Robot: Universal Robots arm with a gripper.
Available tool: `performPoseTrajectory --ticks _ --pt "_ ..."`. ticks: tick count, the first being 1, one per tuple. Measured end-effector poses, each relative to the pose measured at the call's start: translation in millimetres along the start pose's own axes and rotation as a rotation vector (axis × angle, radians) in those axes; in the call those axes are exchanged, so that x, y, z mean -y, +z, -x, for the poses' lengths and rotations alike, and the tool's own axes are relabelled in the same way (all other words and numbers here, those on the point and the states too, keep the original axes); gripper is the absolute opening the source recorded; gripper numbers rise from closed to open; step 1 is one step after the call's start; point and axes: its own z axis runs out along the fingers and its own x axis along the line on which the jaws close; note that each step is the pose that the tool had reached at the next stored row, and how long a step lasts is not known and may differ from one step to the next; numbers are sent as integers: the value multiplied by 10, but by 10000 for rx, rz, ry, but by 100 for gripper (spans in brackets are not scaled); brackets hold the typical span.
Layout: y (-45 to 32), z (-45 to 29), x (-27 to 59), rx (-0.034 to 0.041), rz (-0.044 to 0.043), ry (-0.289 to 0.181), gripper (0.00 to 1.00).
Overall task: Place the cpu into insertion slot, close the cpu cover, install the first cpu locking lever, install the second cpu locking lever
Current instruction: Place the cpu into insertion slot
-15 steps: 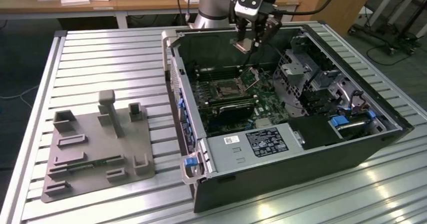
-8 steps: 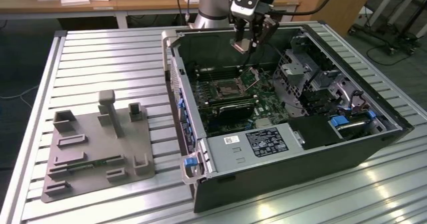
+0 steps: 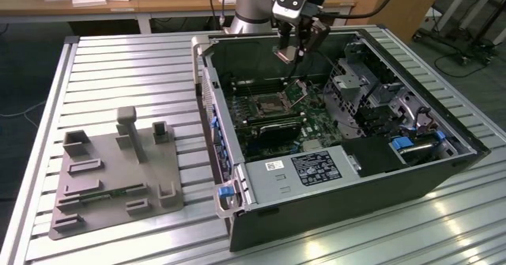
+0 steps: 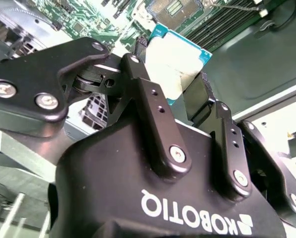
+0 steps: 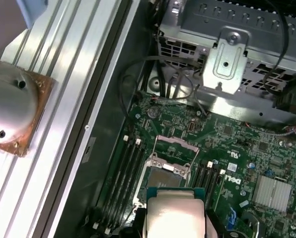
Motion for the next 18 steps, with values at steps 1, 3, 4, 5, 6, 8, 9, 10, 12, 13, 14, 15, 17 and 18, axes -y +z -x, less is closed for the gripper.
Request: performPoseTrajectory --ticks 1,3,4,5,6,8,9,10,12,13,14,15,17,18 --pt "1 0 0 15 3 171 54" --pt "2 0 0 49 8 522 54" --pt "3 0 0 62 12 684 54" --pt "5 0 0 76 16 844 54" --pt "5 0 1 88 18 977 54" --pt "6 -1 3 102 20 1123 54" --pt "7 -1 4 108 22 1191 54" --pt "7 -1 5 113 23 1255 54" --pt "8 -2 6 121 25 1341 54" --pt "8 -2 6 124 25 1369 54" --pt "9 -2 6 127 26 1405 54" --pt "9 -2 6 132 27 1459 54" --pt "12 -2 6 152 33 1697 54" --pt "13 -2 6 167 35 1852 54"
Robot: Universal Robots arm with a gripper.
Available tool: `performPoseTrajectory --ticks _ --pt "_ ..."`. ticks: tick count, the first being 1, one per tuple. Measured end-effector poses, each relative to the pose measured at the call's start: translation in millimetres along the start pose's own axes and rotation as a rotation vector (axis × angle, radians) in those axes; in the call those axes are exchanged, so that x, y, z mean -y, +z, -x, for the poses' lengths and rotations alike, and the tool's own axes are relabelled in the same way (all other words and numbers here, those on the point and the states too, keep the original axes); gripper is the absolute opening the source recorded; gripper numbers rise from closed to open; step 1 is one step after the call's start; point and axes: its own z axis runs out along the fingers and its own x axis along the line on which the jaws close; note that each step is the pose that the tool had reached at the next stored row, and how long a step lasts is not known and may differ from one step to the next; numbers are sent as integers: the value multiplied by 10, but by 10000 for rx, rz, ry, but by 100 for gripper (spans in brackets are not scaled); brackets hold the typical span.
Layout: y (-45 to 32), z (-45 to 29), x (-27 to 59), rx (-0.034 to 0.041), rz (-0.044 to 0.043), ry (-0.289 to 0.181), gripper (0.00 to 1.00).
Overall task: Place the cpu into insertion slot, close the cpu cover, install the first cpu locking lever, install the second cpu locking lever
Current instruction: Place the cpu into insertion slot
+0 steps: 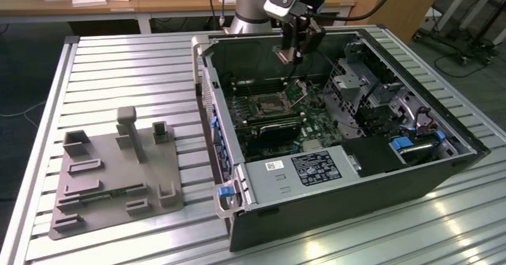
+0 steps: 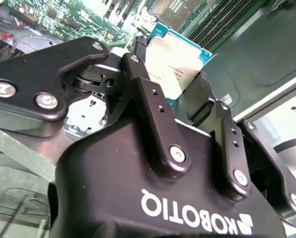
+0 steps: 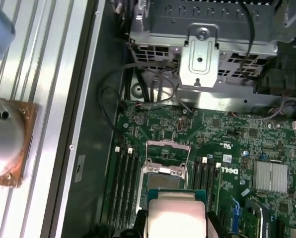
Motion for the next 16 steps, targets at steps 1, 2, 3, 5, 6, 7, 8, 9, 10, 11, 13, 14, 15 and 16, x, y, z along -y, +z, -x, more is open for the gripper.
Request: performPoseTrajectory --ticks 1,2,3,5,6,7,8,9,10,11,13,14,15,16 --pt "1 0 0 14 3 151 54" --pt "3 0 0 27 6 301 54" --pt "5 0 0 39 9 448 54" --pt "9 0 1 70 16 789 54" --pt "12 0 1 87 20 975 54" --pt "12 0 7 97 20 1081 54" --pt "12 -1 16 101 20 1105 54" --pt "14 -2 24 102 21 1117 54" --pt "16 -3 32 102 21 1124 54" --pt "18 -3 38 101 22 1132 54" --pt "27 -4 49 102 23 1150 54" --pt "38 -5 56 102 23 1162 54" --pt "50 -5 58 104 20 1168 54" --pt "65 -5 59 104 17 1172 54"
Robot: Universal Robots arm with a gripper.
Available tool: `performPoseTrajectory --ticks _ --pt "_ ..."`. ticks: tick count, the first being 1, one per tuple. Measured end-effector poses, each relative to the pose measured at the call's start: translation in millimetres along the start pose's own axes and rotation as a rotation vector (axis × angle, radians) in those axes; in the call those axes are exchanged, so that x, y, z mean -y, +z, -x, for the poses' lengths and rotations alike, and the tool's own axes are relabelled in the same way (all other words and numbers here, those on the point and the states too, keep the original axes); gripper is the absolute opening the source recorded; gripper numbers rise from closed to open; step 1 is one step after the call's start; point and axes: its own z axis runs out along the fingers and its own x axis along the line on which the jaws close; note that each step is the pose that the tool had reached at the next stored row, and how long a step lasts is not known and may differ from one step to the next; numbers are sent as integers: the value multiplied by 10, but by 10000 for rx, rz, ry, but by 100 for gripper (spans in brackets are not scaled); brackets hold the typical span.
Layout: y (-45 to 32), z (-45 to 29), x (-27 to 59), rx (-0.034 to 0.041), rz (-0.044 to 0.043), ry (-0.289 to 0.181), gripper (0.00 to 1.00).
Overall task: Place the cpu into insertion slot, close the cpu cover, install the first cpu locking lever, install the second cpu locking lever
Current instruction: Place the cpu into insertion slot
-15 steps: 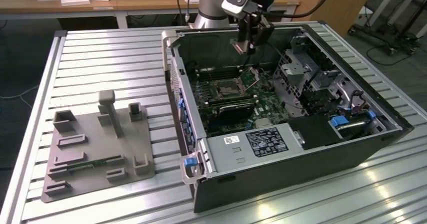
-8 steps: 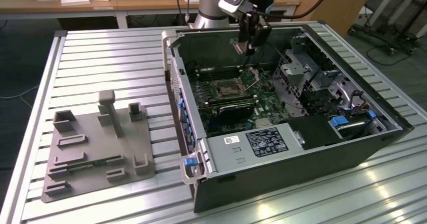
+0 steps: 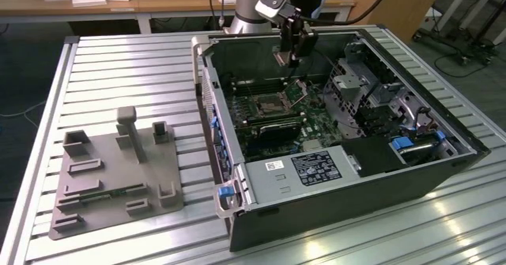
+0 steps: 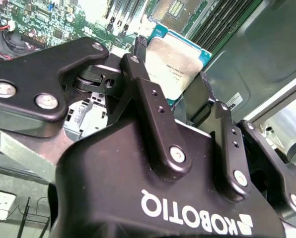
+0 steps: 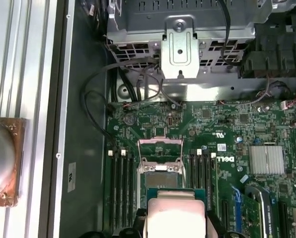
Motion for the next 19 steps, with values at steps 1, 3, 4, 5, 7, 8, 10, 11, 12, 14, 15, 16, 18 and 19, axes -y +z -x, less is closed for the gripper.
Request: performPoseTrajectory --ticks 1,3,4,5,7,8,10,11,12,14,15,16,18,19 --pt "17 0 2 0 -11 4 54" --pt "44 1 5 2 -35 12 54" --pt "49 0 6 3 -36 14 54" --pt "49 1 6 5 -37 16 54" --pt "50 1 6 2 -36 17 54" --pt "50 1 6 2 -36 17 54" --pt "50 1 6 2 -36 17 54" --pt "50 1 6 2 -36 18 54" --pt "50 1 6 2 -36 17 54" --pt "51 1 6 2 -36 18 54" --pt "51 1 6 2 -36 18 54" --pt "51 1 5 2 -36 19 54" --pt "51 1 3 1 -45 19 54" --pt "52 1 1 0 -69 18 54"
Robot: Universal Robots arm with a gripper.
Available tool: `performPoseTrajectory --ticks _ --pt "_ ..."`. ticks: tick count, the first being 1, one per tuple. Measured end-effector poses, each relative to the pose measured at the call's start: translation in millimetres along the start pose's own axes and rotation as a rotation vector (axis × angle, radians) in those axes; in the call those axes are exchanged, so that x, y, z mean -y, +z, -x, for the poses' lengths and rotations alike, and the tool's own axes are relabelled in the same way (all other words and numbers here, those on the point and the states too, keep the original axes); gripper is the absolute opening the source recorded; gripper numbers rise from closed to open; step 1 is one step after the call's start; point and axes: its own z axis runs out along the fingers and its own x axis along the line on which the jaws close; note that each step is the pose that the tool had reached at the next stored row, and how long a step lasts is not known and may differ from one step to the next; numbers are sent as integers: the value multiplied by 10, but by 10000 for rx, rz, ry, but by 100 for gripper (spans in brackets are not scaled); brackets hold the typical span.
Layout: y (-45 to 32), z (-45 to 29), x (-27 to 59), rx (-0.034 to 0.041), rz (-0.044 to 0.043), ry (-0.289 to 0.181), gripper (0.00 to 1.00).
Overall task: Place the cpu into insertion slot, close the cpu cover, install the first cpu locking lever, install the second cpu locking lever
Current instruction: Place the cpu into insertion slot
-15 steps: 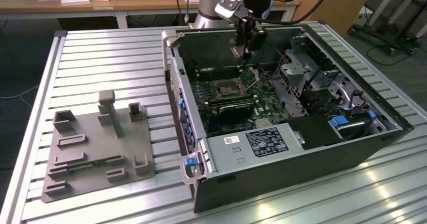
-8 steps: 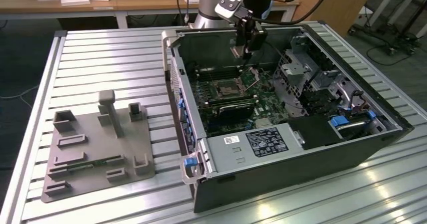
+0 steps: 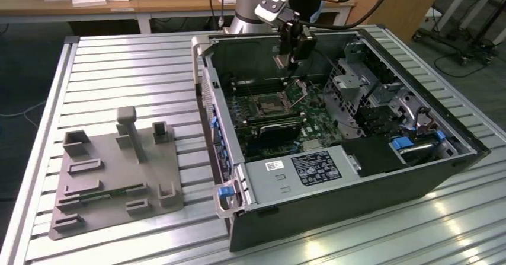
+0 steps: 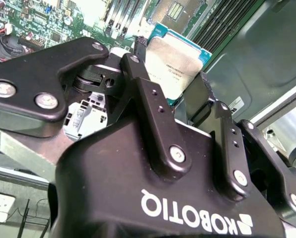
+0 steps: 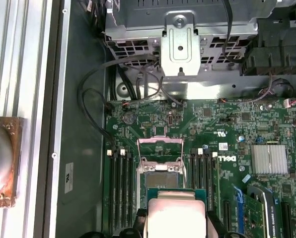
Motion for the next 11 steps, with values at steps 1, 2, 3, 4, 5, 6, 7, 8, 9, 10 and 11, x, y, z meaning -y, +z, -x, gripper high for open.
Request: performPoseTrajectory --ticks 1,2,3,4,5,6,7,8,9,10,11 --pt "2 -1 -2 -2 -35 1 54" --pt "2 -2 -5 2 -80 2 54" --pt "5 -5 -8 3 -136 3 54" --pt "12 -7 -14 2 -203 5 54" --pt "22 -8 -19 -1 -251 5 54" --pt "31 -10 -20 -1 -264 5 54" --pt "41 -12 -22 -1 -273 6 54" --pt "53 -14 -22 -7 -279 0 54" --pt "65 -15 -21 -17 -282 -15 54" --pt "77 -17 -20 -24 -286 -39 54" --pt "88 -18 -20 -28 -293 -65 54"
